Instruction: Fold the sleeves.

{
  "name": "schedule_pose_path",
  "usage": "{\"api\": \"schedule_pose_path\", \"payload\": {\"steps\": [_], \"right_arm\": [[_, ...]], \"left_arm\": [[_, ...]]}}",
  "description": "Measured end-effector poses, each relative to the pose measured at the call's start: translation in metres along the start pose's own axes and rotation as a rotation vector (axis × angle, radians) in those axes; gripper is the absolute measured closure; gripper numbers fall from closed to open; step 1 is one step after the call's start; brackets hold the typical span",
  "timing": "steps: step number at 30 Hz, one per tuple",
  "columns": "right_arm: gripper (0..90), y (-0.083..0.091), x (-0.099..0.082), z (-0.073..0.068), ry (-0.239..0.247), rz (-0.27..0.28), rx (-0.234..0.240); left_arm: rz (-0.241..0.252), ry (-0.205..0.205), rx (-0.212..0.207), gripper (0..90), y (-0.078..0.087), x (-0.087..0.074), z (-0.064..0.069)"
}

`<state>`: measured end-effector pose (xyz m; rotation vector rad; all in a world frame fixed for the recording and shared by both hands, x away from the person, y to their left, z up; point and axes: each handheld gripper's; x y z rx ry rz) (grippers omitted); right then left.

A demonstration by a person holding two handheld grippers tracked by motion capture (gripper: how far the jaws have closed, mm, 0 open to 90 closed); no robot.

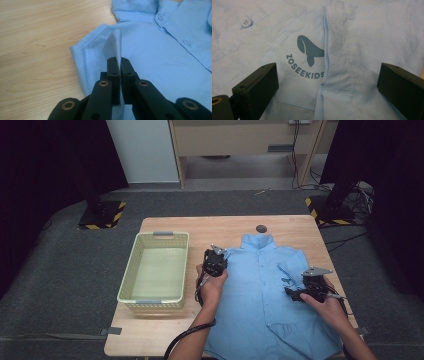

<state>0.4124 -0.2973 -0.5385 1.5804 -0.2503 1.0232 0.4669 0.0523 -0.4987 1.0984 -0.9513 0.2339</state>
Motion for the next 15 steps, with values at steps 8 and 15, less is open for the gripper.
{"api": "schedule_pose_path", "payload": {"steps": [8, 15], "right_arm": [[3.7, 0.000, 0.000, 0.000, -0.001, 0.000, -0.001], [3.7, 0.000, 0.000, 0.000, -0.001, 0.000, -0.001]], "left_arm": [[-0.001, 0.004, -0.034, 84.7, -0.003, -0.006, 0.004], [0.002, -0.013, -0.040, 70.8, -0.002, -0.016, 0.011]]}}
Point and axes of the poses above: each handheld gripper's, and its own axes: y roughly backward along the jaws, x roughly out of its top, z roughly to its right, and after that the axes turned 6 degrees about -x, right-handed
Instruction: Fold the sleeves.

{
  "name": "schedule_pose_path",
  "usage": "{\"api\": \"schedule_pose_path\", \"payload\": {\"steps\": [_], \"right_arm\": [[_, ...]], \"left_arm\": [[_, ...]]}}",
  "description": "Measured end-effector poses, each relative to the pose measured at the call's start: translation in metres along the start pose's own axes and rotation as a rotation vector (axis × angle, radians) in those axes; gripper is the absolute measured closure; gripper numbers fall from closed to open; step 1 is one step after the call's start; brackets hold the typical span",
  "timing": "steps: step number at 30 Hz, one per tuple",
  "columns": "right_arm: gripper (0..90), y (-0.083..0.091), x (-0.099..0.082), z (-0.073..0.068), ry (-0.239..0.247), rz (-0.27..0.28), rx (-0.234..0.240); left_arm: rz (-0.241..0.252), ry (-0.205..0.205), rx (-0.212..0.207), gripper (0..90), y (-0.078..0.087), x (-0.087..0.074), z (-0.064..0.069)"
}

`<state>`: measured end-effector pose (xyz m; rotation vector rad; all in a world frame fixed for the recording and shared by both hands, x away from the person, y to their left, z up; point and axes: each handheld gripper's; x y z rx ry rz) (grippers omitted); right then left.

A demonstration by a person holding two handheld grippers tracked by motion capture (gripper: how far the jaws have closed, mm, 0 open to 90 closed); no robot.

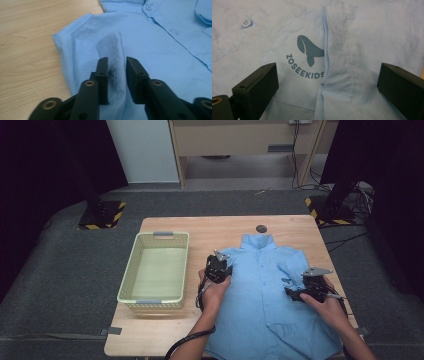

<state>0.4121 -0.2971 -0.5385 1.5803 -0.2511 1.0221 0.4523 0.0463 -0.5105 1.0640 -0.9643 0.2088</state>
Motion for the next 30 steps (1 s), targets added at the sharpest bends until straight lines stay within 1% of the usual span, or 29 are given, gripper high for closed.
{"api": "schedule_pose_path", "payload": {"steps": [3, 5, 8, 11, 13, 17, 20, 22, 25, 29, 30], "right_arm": [[3.6, 0.000, 0.000, 0.000, 0.001, 0.000, 0.000], [3.5, 0.000, 0.000, 0.000, 0.001, 0.000, -0.001], [3.3, 0.000, 0.000, -0.001, 0.001, -0.001, -0.001], [3.1, 0.001, -0.001, -0.002, 0.001, -0.002, -0.002], [2.9, 0.001, -0.001, -0.002, 0.001, -0.003, -0.001], [2.7, 0.002, -0.001, -0.002, -0.001, -0.003, 0.001], [2.6, 0.002, -0.001, -0.003, -0.001, -0.004, 0.000], [2.6, 0.002, -0.001, -0.002, -0.003, -0.004, 0.002], [3.1, 0.002, -0.001, -0.001, 0.004, -0.007, 0.006], [4.7, 0.009, 0.003, 0.004, 0.021, -0.025, 0.014], [5.2, 0.013, 0.005, 0.006, 0.017, -0.016, 0.013]], "left_arm": [[0.008, -0.006, -0.003, 66.6, 0.003, -0.004, 0.002], [0.020, -0.003, -0.008, 66.2, 0.006, -0.005, 0.003], [0.031, 0.002, -0.016, 62.6, 0.009, -0.006, 0.004], [0.050, -0.004, -0.028, 60.2, 0.019, -0.007, 0.008], [0.052, -0.015, -0.030, 57.2, 0.025, -0.007, 0.010], [0.061, -0.031, -0.035, 48.2, 0.035, -0.004, 0.014], [0.057, -0.047, -0.040, 42.0, 0.041, -0.003, 0.016], [0.055, -0.057, -0.038, 41.0, 0.045, -0.003, 0.017], [0.050, -0.064, -0.041, 36.4, 0.049, -0.001, 0.017], [0.023, -0.063, -0.049, 26.4, 0.056, 0.003, 0.016], [0.010, -0.064, -0.048, 22.2, 0.056, 0.004, 0.015]]}}
Point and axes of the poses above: each handheld gripper's, and its own axes: y roughly backward along the jaws, x roughly out of its top, z roughly to its right, and after that the axes turned 6 degrees about -x, right-handed
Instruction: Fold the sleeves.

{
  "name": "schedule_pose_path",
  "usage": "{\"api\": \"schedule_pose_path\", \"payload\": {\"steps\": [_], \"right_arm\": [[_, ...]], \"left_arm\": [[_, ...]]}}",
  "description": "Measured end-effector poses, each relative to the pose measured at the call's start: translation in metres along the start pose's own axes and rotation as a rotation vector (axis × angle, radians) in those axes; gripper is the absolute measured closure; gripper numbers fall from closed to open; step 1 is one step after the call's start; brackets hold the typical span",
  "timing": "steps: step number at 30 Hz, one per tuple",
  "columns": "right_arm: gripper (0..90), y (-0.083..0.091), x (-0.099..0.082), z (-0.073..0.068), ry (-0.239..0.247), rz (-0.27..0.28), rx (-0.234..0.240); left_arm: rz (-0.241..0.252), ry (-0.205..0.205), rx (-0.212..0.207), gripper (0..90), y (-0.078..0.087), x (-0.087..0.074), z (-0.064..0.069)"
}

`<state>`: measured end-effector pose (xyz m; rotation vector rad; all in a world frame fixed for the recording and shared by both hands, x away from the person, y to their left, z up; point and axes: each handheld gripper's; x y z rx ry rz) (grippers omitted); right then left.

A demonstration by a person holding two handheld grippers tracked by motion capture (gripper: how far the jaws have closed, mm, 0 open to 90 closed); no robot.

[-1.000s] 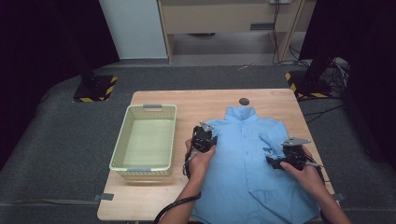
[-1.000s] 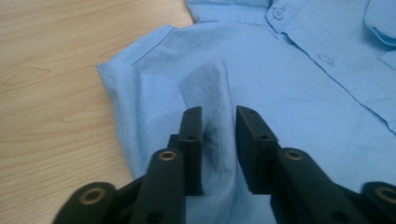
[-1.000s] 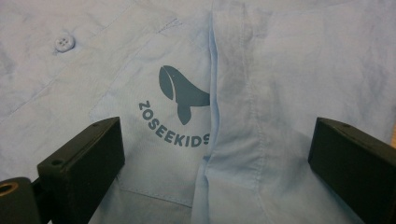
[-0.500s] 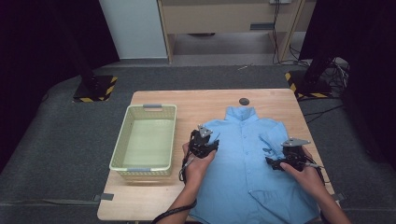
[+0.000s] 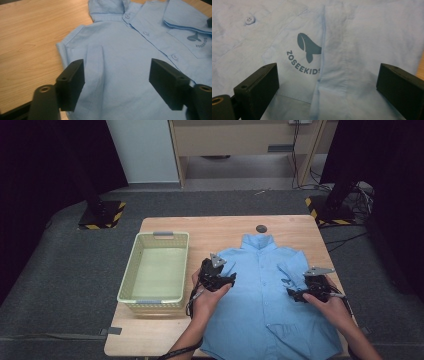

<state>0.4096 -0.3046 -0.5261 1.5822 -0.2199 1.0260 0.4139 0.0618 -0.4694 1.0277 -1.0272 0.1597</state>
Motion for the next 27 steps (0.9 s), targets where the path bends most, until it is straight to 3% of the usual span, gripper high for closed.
{"api": "schedule_pose_path", "payload": {"steps": [4, 9, 12, 15, 18, 27], "right_arm": [[8.4, 0.016, 0.010, 0.014, -0.017, 0.020, 0.001], [15.2, 0.024, 0.023, 0.037, -0.032, 0.007, -0.021], [21.6, 0.020, 0.029, 0.047, -0.043, 0.001, -0.024], [26.4, 0.013, 0.037, 0.055, -0.050, -0.010, -0.033], [31.7, 0.006, 0.048, 0.060, -0.052, -0.012, -0.044], [37.9, -0.012, 0.058, 0.072, -0.063, -0.042, -0.054]], "left_arm": [[-0.037, 0.012, -0.018, 10.6, -0.001, 0.005, -0.004], [-0.049, 0.040, -0.038, 6.1, -0.008, 0.009, -0.011], [-0.054, 0.061, -0.042, 6.4, -0.017, 0.012, -0.020], [-0.065, 0.108, -0.042, 7.5, -0.028, 0.015, -0.031], [-0.088, 0.083, -0.026, 9.7, -0.038, 0.019, -0.036], [-0.117, 0.104, -0.017, 11.4, -0.060, 0.025, -0.044]]}}
Point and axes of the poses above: each handheld gripper's, and its own axes: y roughly backward along the jaws, x roughly out of its top, z roughly to its right, and after that the axes turned 6 degrees about -x, right-handed
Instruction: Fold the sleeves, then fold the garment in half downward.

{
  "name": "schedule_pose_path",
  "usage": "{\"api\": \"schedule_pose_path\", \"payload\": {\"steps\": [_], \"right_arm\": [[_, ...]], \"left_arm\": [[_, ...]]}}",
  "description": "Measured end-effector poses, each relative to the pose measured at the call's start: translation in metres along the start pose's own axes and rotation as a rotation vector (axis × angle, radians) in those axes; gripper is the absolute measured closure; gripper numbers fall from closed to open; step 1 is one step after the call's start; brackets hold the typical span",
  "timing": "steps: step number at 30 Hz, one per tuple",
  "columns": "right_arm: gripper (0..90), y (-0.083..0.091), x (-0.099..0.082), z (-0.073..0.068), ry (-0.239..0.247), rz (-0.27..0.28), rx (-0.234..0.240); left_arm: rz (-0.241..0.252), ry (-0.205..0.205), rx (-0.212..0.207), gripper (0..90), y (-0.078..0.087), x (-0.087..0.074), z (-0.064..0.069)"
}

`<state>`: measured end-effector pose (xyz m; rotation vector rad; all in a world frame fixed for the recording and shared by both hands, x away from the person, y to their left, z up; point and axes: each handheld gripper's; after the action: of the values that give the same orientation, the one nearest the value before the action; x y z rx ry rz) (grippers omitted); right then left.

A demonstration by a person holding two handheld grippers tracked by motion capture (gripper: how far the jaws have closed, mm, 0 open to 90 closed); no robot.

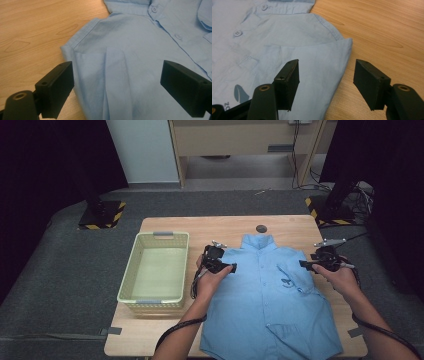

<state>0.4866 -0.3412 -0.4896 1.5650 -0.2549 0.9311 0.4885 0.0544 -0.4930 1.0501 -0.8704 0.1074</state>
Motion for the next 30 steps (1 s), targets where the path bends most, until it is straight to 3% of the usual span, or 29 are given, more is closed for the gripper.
{"api": "schedule_pose_path", "payload": {"steps": [17, 24, 26, 30], "right_arm": [[37.4, -0.032, 0.001, 0.012, -0.048, -0.050, -0.004], [34.6, -0.050, 0.004, 0.014, -0.098, -0.047, 0.005], [40.3, -0.051, 0.006, 0.013, -0.099, -0.049, 0.005], [53.9, -0.052, 0.009, 0.007, -0.052, -0.048, 0.011]], "left_arm": [[0.005, 0.019, 0.042, 15.8, -0.016, 0.002, -0.017], [0.022, 0.038, 0.042, 17.6, -0.017, -0.004, -0.020], [0.023, 0.038, 0.044, 18.1, -0.016, -0.006, -0.020], [0.037, 0.041, 0.056, 21.3, -0.014, -0.010, -0.022]]}}
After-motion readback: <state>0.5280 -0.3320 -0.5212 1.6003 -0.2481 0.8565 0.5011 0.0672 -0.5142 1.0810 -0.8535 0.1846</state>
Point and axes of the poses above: each handheld gripper's, and its own axes: y roughly backward along the jaws, x roughly out of its top, z roughly to its right, and after that the axes turned 6 degrees about -x, right-handed
